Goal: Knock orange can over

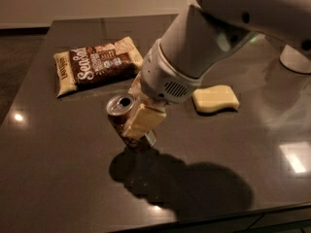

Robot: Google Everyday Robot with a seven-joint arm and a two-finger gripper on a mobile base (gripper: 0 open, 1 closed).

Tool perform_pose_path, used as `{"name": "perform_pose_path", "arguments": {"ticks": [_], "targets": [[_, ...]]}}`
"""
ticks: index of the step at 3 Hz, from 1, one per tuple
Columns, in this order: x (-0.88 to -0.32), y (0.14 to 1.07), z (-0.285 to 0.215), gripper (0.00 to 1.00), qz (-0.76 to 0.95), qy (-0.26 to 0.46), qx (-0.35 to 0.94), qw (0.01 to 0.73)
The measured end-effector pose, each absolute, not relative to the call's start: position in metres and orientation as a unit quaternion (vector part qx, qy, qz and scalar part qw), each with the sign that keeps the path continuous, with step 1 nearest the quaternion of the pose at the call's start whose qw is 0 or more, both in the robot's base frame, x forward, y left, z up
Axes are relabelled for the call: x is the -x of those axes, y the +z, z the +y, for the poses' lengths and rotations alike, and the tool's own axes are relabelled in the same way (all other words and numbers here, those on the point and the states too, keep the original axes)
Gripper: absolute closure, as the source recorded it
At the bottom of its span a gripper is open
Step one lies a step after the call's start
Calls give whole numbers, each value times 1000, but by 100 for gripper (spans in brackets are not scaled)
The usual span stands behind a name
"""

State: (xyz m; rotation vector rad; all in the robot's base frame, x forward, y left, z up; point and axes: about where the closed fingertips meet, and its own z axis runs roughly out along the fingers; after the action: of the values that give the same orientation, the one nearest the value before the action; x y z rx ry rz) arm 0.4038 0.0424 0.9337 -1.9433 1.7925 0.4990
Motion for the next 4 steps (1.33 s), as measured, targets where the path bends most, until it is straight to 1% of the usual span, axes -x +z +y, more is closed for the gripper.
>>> {"name": "perform_pose_path", "arguments": {"ticks": [1,2,3,4], "targets": [[-415,928,26,100,662,119,718,180],[-420,922,14,98,659,47,739,132],[-421,918,11,75,651,14,751,108],[-420,910,13,51,643,-1,761,86]]}}
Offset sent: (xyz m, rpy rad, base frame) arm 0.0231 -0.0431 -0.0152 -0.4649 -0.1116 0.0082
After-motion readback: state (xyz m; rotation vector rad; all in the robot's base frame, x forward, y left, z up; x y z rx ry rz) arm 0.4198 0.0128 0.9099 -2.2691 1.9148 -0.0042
